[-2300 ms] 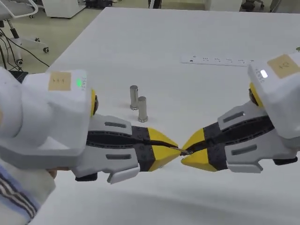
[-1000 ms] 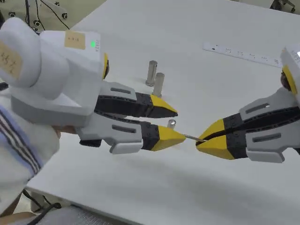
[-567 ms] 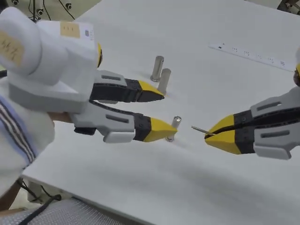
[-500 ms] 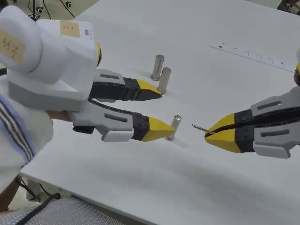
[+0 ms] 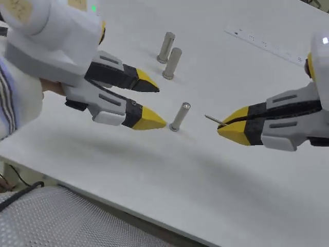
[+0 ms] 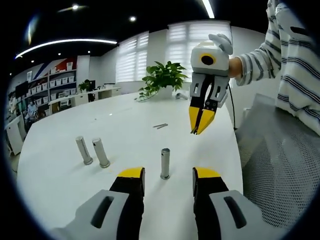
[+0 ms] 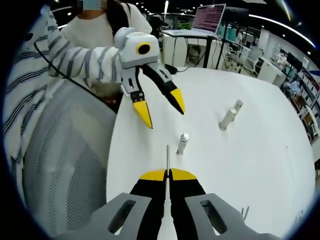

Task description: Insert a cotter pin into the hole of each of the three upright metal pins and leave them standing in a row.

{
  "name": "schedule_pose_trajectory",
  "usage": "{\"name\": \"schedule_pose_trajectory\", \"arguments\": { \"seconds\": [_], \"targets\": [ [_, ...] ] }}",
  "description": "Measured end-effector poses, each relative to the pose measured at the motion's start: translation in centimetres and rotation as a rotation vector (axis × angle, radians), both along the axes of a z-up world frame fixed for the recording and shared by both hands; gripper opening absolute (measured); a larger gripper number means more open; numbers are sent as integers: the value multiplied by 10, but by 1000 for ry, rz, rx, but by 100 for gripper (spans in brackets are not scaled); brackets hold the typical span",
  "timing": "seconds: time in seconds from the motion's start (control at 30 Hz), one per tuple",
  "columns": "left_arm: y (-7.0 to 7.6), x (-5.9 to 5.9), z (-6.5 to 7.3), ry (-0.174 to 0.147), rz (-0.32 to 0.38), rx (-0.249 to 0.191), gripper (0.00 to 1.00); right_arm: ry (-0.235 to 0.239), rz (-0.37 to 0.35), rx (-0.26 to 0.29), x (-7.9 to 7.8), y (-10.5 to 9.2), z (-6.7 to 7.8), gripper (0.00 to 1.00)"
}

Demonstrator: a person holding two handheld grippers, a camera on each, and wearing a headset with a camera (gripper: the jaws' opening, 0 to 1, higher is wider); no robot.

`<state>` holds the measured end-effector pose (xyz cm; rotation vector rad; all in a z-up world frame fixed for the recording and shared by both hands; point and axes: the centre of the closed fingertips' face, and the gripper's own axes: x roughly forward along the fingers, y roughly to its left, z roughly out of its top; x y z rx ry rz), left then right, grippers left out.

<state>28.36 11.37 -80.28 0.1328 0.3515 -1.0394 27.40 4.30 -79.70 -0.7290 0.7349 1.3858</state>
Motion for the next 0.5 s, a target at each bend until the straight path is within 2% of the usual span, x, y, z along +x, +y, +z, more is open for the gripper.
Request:
{"name": "schedule_pose_trajectory", "arguments": {
  "seconds": [0.13, 0.17, 0.23, 0.4, 0.5],
  "targets": [
    [-12, 7, -7, -4, -9, -35, 33, -1, -41, -25, 10, 1, -6, 3],
    [-16, 14, -15, 4, -10, -48, 32, -3, -48, -30, 11, 2, -8, 3],
    [-22, 16, -20, 13, -15, -63, 30, 4, -63, -35, 13, 4, -11, 3],
    [-29, 18, -21, 22, -26, -88, 27, -1, -76, -41, 18, 8, -18, 3],
    [-28, 22, -24, 20, -25, -85, 22, 0, -74, -45, 20, 9, -20, 3]
  ]
}}
